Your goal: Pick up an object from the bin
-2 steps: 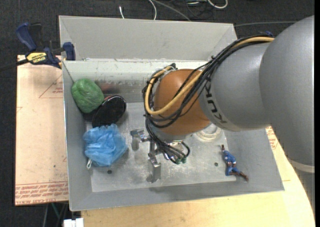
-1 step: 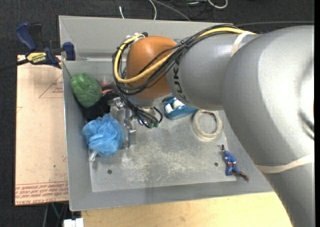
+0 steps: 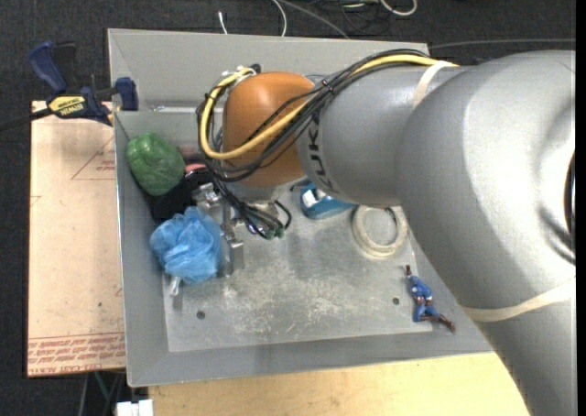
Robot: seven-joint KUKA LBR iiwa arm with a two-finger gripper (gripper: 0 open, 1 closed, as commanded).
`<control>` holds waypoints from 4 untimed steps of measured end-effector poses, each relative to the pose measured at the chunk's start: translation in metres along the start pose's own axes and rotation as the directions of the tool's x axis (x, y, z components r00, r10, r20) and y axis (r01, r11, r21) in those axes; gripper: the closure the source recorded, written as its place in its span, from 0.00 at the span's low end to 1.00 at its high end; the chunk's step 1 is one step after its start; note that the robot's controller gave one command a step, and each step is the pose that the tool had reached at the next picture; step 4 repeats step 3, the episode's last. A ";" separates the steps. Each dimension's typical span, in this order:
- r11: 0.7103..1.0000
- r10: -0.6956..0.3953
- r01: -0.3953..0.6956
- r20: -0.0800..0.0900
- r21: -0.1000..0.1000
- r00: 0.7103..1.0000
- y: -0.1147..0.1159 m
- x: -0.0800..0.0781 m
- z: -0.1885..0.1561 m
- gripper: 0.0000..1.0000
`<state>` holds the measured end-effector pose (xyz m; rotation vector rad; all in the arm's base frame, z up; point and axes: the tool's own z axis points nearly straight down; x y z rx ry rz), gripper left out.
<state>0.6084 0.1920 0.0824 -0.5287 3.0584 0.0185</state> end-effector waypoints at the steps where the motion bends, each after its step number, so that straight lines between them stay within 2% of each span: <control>1: 1.000 0.005 -0.005 -0.004 -0.003 1.000 0.022 0.036 0.002 0.00; 2: 0.947 0.322 -0.322 -0.003 0.000 0.947 0.037 0.023 -0.004 1.00; 4: 0.947 0.321 -0.321 -0.003 0.001 0.947 0.037 0.023 -0.004 1.00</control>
Offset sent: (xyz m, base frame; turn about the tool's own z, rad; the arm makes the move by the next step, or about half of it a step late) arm -0.0345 0.0267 0.0034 0.3299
